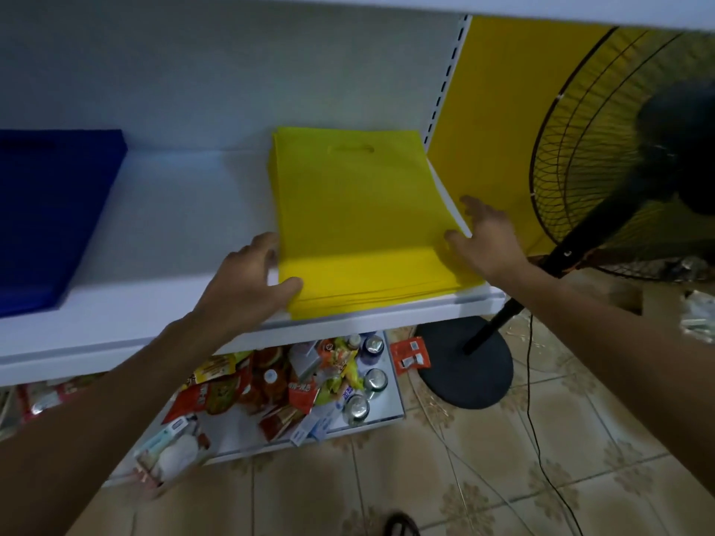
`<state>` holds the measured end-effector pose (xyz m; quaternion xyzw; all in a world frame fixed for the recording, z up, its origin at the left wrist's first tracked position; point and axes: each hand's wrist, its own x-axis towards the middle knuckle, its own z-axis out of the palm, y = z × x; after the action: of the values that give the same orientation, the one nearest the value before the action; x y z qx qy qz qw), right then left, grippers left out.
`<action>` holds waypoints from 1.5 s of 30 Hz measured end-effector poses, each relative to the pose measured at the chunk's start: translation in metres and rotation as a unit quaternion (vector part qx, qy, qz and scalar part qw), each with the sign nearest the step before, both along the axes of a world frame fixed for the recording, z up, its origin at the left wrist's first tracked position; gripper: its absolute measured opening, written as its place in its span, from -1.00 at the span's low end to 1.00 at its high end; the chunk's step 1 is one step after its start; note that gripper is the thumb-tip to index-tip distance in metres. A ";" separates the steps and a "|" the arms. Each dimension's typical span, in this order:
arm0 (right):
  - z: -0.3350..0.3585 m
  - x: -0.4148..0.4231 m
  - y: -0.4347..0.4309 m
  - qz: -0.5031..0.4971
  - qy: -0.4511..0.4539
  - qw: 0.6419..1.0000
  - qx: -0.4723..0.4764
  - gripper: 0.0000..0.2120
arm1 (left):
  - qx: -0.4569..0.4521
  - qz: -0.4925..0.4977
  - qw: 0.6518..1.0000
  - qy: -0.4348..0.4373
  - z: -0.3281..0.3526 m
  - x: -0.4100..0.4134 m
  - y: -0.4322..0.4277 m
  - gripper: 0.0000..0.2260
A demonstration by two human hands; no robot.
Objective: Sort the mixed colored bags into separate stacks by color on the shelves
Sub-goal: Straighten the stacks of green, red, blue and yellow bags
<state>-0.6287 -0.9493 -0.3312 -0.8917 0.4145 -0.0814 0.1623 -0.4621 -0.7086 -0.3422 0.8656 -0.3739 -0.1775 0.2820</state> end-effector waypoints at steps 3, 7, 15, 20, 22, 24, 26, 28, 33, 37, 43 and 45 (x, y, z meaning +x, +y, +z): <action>0.006 0.005 -0.013 -0.015 0.015 0.997 0.070 -0.43 | 0.013 0.012 1.000 0.013 -0.002 -0.004 -0.010 -0.40; 0.009 0.013 -0.020 0.009 0.021 0.988 0.151 -0.45 | 0.014 0.016 0.999 0.036 0.001 -0.014 -0.015 -0.36; -0.002 0.027 -0.026 0.047 0.079 0.990 0.107 -0.51 | 0.050 0.063 0.997 -0.003 0.001 -0.019 -0.027 -0.33; -0.008 0.029 -0.032 0.067 0.050 0.990 0.116 -0.54 | 0.087 0.041 0.994 -0.054 -0.002 -0.027 -0.030 -0.26; -0.010 0.030 -0.035 0.070 0.045 0.988 0.128 -0.51 | 0.084 0.040 0.994 -0.052 -0.002 -0.029 -0.030 -0.25; -0.013 0.030 -0.036 0.078 0.046 0.987 0.133 -0.48 | 0.084 0.041 0.995 -0.043 -0.001 -0.031 -0.030 -0.24; -0.013 0.030 -0.038 0.085 0.061 0.986 0.132 -0.45 | 0.095 0.041 0.994 -0.026 0.001 -0.030 -0.030 -0.13; -0.008 0.027 -0.043 0.092 0.067 0.980 0.162 -0.38 | 0.112 0.039 0.993 -0.009 0.005 -0.029 -0.028 0.04; 0.009 0.000 -0.047 0.117 0.081 0.963 0.229 -0.09 | 0.154 0.001 0.988 -0.031 0.006 -0.036 -0.019 0.12; 0.013 -0.018 -0.033 0.179 0.155 0.945 0.226 0.22 | 0.137 0.012 0.990 -0.031 0.003 -0.031 -0.014 0.09; 0.002 -0.021 -0.027 0.231 0.222 0.942 0.098 0.16 | 0.129 0.016 0.991 -0.029 0.002 -0.028 -0.017 0.03; -0.001 -0.018 -0.028 0.223 0.186 0.951 0.102 0.08 | 0.129 0.017 0.991 -0.032 0.002 -0.026 -0.018 0.04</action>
<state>-0.6468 -0.9768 -0.3326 -0.9397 0.2338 0.1666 0.1861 -0.4878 -0.7268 -0.3398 0.9059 -0.3425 -0.1915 0.1592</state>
